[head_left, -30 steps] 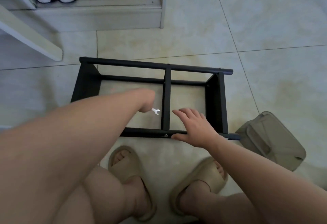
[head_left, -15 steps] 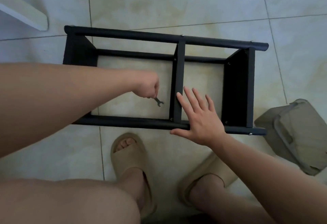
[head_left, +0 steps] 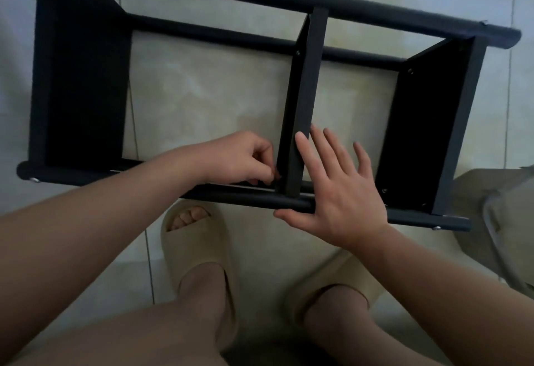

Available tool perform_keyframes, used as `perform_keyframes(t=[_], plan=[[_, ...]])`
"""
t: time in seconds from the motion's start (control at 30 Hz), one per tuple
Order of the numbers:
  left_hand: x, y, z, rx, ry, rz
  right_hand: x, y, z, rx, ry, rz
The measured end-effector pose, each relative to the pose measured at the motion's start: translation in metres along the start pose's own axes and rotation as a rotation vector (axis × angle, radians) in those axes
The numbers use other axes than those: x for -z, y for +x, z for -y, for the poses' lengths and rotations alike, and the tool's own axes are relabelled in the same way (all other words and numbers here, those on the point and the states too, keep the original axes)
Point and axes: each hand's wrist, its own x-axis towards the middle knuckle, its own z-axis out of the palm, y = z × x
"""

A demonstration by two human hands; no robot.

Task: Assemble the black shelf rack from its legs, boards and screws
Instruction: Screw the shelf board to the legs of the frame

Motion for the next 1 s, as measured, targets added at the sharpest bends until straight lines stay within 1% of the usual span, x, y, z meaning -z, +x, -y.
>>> perform_keyframes(t=[0.1, 0.2, 0.3, 0.53, 0.67, 0.83, 1.0], plan=[[-0.007, -0.001, -0.002, 0.066, -0.243, 0.008, -0.001, 0.001, 0.000, 0.001, 0.000, -0.015], [-0.007, 0.001, -0.002, 0.107, -0.328, -0.051, -0.001, 0.001, 0.000, -0.003, 0.003, -0.025], [-0.005, 0.003, -0.004, 0.088, -0.327, -0.115, -0.002, 0.001, 0.001, -0.003, -0.001, -0.034], [-0.006, 0.003, -0.004, 0.091, -0.284, -0.168, -0.002, 0.002, 0.001, -0.009, -0.009, -0.023], [-0.009, 0.003, -0.008, 0.087, -0.331, -0.154, -0.001, 0.002, 0.001, -0.013, -0.002, -0.016], [-0.011, 0.002, -0.011, 0.097, -0.341, -0.114, 0.000, 0.002, 0.002, -0.012, -0.001, -0.002], [-0.010, -0.001, -0.013, 0.108, -0.338, -0.112, -0.001, 0.003, 0.002, -0.013, 0.000, 0.004]])
